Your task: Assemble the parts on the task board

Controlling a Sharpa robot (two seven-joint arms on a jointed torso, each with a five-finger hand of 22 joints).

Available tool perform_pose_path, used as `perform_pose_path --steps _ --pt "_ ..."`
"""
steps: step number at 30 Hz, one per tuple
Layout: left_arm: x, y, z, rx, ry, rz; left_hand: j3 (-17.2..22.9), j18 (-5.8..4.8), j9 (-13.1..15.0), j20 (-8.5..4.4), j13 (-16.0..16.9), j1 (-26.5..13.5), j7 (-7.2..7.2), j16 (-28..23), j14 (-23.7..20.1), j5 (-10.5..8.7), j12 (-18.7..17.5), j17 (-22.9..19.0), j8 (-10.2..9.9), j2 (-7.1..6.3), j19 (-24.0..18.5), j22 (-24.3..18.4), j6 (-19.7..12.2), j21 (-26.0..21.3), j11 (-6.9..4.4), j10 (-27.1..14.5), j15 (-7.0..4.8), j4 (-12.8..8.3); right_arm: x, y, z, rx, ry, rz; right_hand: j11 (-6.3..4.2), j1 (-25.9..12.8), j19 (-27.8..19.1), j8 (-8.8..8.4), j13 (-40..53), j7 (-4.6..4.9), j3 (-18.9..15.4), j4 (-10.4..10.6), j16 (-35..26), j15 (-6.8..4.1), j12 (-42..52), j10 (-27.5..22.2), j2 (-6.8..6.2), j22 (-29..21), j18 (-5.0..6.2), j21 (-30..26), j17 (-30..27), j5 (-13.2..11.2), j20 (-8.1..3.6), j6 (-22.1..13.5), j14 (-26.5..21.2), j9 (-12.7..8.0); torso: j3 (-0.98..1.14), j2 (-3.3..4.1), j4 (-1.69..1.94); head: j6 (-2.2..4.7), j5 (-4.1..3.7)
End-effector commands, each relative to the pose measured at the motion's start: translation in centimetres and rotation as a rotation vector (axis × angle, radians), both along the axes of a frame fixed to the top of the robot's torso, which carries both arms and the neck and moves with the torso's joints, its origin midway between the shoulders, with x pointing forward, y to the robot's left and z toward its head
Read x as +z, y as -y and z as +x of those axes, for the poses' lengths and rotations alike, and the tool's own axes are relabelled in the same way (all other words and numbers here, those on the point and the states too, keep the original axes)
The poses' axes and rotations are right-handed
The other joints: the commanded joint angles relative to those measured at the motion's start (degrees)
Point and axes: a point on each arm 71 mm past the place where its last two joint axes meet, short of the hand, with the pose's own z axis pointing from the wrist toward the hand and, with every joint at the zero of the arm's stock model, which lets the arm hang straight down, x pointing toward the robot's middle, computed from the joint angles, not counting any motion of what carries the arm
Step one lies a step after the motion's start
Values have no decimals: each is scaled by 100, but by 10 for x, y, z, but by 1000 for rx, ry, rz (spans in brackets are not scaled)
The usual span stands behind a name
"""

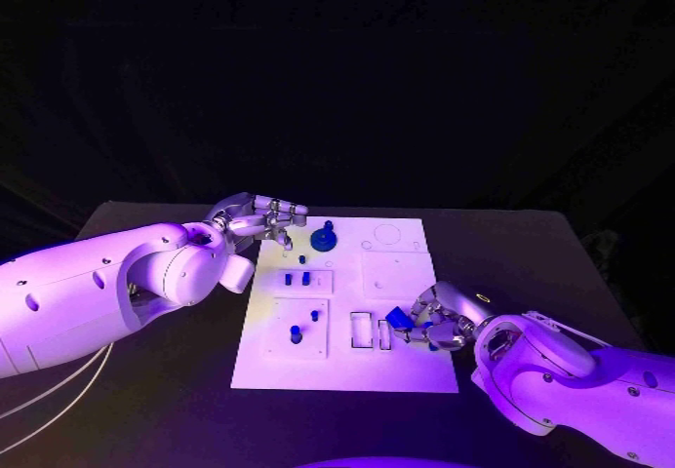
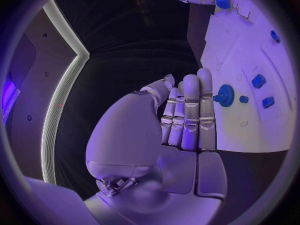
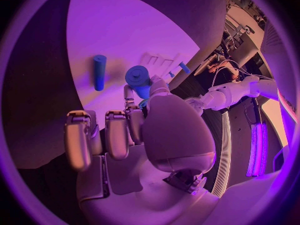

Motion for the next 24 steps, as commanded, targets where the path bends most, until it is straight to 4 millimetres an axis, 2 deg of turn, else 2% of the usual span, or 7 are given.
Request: perform_pose_path --steps 1,4,8,10,15,20,24 --pt "1 3 -1 -20 8 -14 -23 81 -9 17 8 -32 2 -19 -55 18 25 -8 23 39 28 -8 -34 -39 1 -59 -3 15 7 -3 0 -41 7 71 2 -77 465 29 375 -79 -44 6 40 -36 35 58 66 1402 -42 32 389 36 -46 108 377 79 -8 4 17 13 -19" --pt "1 3 -1 -20 8 -14 -23 81 -9 17 8 -32 2 -19 -55 18 25 -8 23 39 28 -8 -34 -39 1 -59 -3 15 10 -7 -1 -35 -2 96 -3 -93 468 35 385 -84 -63 13 46 -39 44 67 73 1404 -44 41 400 66 -49 115 379 91 -8 10 29 13 -13" --pt "1 4 -1 -21 8 -15 -23 81 -9 17 8 -32 2 -19 -55 18 25 -8 23 39 28 -8 -34 -39 1 -59 -3 15 9 -14 -1 -23 -28 110 -6 -98 468 36 387 -88 -73 15 47 -42 44 69 89 1404 -44 39 401 107 -52 115 379 100 -11 7 26 -4 -15" --pt "1 4 -1 -21 8 -15 -23 81 -9 17 8 -32 2 -19 -55 18 25 -8 23 39 28 -8 -34 -39 1 -59 -3 15 7 -18 -1 -13 -49 113 -8 -100 468 36 390 -90 -76 16 50 -43 45 71 101 1404 -44 42 405 126 -54 114 379 105 -12 9 20 -1 -4" --pt "2 5 -1 -24 9 -16 -23 81 -9 17 8 -32 2 -19 -55 18 25 -8 23 39 28 -8 -34 -39 1 -59 -3 15 0 -30 0 15 -104 113 -7 -151 462 35 386 -87 -106 30 49 -44 36 70 129 1400 -41 27 403 148 -57 111 378 119 -10 10 30 -15 -2" --pt "2 5 -2 -26 9 -17 -23 81 -9 17 8 -32 2 -19 -55 18 25 -8 23 39 28 -8 -34 -39 1 -59 -3 15 -5 -37 1 30 -135 108 -7 -240 461 38 374 -89 -153 35 53 -45 16 64 171 1399 -41 25 409 141 -58 116 378 139 -15 10 40 4 18" --pt "2 5 -2 -26 9 -17 -23 81 -9 17 8 -32 2 -19 -55 18 25 -8 23 39 28 -8 -34 -39 1 -59 -3 15 -8 -40 1 39 -149 106 -11 -333 465 43 377 -93 -198 37 62 -47 13 70 219 1403 -43 37 424 138 -60 127 380 159 -8 13 36 -5 28"
